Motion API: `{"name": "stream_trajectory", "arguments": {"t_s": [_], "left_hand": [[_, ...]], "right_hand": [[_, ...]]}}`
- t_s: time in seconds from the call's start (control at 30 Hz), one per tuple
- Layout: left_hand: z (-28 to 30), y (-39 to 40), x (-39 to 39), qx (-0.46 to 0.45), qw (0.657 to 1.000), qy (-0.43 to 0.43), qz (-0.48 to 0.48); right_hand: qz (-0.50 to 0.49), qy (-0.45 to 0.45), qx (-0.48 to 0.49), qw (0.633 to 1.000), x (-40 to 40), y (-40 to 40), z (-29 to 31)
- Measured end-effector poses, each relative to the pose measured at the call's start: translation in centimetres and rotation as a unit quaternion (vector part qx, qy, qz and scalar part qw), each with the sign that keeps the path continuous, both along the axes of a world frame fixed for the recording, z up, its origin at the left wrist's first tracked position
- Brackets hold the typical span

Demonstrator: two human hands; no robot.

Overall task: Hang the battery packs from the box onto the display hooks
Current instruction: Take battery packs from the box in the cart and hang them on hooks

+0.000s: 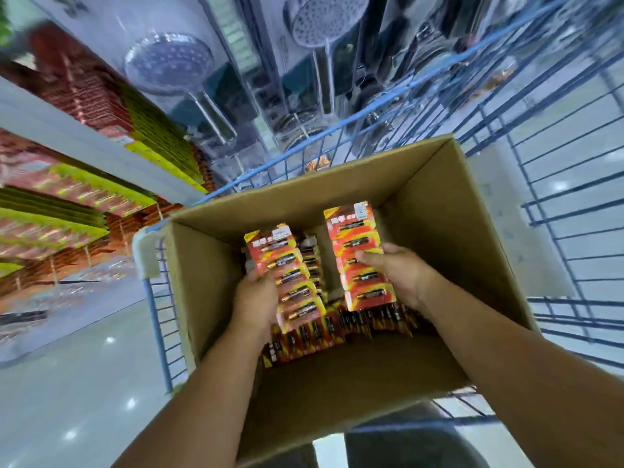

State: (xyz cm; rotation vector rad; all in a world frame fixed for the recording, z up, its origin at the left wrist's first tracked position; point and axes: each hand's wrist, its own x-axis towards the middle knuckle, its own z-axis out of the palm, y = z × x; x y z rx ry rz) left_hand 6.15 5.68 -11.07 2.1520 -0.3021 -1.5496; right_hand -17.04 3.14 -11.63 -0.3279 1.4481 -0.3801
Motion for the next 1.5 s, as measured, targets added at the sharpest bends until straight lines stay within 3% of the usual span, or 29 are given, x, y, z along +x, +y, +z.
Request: {"name": "stream_trajectory", "arguments": {"t_s": [0.2, 0.33, 0.47, 0.7, 0.8, 0.97, 1.23, 1.5], "left_hand": [[6.7, 0.6, 0.7, -0.088, 0.993, 0.080, -0.016], [12.5, 2.2, 1.8, -0.169, 0.981, 0.062, -0.069], [18.5, 4.2, 5.1, -0.245, 0.967, 0.041, -0.048], [29.3, 8.3, 14.2, -0.337, 0.940, 0.020, 0.036], [32.9, 11.0, 18.4, -0.376, 0.923, -0.042, 0.075], [38.6, 16.3, 25.8, -0.437, 0.893, -0.041, 0.104], [47.0, 24.6, 39.0, -0.500, 0.856, -0.049, 0.121], [51.0, 27.3, 45.7, -0.517, 0.849, -0.053, 0.097]], "right_hand": [[-0.036, -0.004, -0.057, 0.998, -0.5, 2.0, 7.0], [-0.043, -0.014, -0.106, 0.993, 0.1, 2.6, 12.7], [-0.040, -0.031, -0.173, 0.984, 3.2, 2.5, 18.8], [0.003, -0.089, -0.294, 0.951, 13.1, 2.5, 28.6], [0.028, -0.101, -0.334, 0.937, 18.0, 4.3, 32.7], [0.060, -0.119, -0.391, 0.911, 27.2, 8.5, 38.8], [0.070, -0.127, -0.431, 0.891, 41.7, 16.5, 46.5], [0.050, -0.147, -0.438, 0.885, 47.4, 19.5, 51.4]]}}
